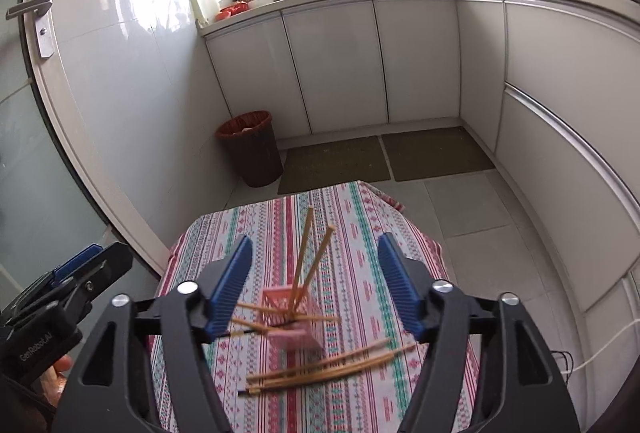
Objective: Organize utensils
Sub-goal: 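Move both open tools back to the sticks lying beside the cup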
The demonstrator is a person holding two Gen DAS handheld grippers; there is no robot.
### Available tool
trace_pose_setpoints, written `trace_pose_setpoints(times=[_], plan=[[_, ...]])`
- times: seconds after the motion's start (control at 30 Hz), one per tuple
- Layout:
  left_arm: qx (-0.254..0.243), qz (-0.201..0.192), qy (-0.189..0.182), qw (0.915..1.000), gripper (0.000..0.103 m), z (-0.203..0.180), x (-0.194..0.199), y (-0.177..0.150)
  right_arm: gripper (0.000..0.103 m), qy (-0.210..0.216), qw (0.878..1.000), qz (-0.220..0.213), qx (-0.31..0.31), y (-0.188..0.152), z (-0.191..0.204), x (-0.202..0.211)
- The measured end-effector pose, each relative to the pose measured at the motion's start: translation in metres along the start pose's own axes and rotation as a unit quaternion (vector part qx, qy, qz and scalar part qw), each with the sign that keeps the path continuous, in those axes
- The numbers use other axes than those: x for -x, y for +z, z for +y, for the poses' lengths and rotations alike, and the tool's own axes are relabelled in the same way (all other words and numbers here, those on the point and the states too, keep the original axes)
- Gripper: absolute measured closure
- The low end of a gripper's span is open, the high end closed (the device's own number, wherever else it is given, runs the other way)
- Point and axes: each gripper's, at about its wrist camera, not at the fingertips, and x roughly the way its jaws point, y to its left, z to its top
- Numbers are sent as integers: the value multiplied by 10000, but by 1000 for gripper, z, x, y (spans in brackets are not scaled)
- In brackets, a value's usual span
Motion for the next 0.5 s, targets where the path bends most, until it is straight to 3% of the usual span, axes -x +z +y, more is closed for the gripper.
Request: trace_pose_setpoints(times=[0.2,0.5], plan=[[1,207,53,9998,30,-3,1,-23,15,-158,9998,39,-86,-24,-12,16],[-499,926,-1,9944,17,-16,-20,-69,9,-351,9980,445,-289,-75,-43,24]])
